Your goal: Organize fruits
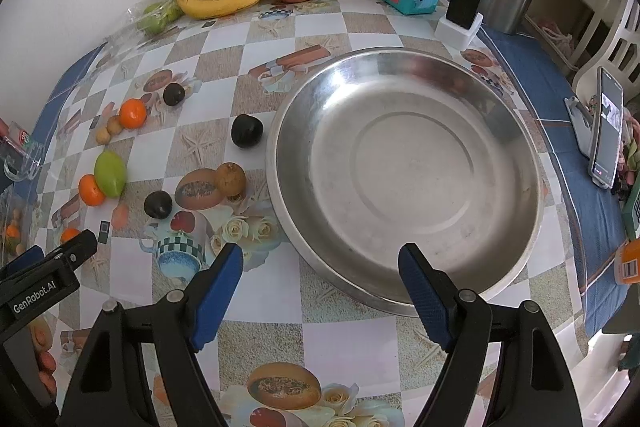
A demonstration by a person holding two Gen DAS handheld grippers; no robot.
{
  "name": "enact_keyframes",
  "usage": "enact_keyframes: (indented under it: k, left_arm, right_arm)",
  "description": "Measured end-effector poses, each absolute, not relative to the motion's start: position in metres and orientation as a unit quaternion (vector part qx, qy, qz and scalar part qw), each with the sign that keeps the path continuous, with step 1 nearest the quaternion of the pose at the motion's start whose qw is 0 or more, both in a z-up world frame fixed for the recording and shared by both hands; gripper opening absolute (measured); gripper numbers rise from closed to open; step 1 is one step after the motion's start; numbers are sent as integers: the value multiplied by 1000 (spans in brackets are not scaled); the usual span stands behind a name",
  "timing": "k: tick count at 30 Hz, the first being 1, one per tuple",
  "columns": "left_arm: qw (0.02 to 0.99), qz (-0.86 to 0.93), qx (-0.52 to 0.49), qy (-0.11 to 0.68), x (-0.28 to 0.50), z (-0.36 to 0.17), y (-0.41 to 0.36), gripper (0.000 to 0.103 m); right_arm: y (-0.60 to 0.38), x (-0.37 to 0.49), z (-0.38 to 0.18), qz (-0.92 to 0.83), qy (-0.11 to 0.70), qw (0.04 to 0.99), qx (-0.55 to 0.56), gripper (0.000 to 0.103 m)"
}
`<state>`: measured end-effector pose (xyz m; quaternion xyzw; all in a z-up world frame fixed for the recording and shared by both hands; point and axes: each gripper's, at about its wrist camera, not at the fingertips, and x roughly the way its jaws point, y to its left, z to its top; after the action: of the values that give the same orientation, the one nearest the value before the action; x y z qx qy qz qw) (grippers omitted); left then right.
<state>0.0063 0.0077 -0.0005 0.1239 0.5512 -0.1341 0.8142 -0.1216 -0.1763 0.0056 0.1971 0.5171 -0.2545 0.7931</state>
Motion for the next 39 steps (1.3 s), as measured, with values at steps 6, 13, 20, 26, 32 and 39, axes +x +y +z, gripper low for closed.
enact_keyframes:
  k: [6, 13, 20, 26, 32, 39]
  left_arm:
    - [813, -137, 126, 552, 6, -1, 6, 103]
    - [811, -141, 125, 553, 6, -2, 6, 103]
    - [813, -149, 132, 546, 5, -2, 3, 103]
    - [822, -150, 132, 533, 5, 3, 5, 103]
    - [831, -144, 153, 515, 4, 9, 4, 103]
    - [826, -146, 124, 530, 8, 16, 0, 103]
  right_arm:
    - [-176, -121, 4, -254, 519, 793, 195, 81]
    - [-175, -119, 3, -254, 522, 792, 191, 81]
    - [-175, -118, 2, -254, 523, 791, 189, 81]
    - [-174, -116, 0, -253, 524, 791, 188, 81]
    - [-174, -118, -1, -253, 523, 791, 193, 81]
    - [-174, -118, -2, -251, 522, 791, 197, 81]
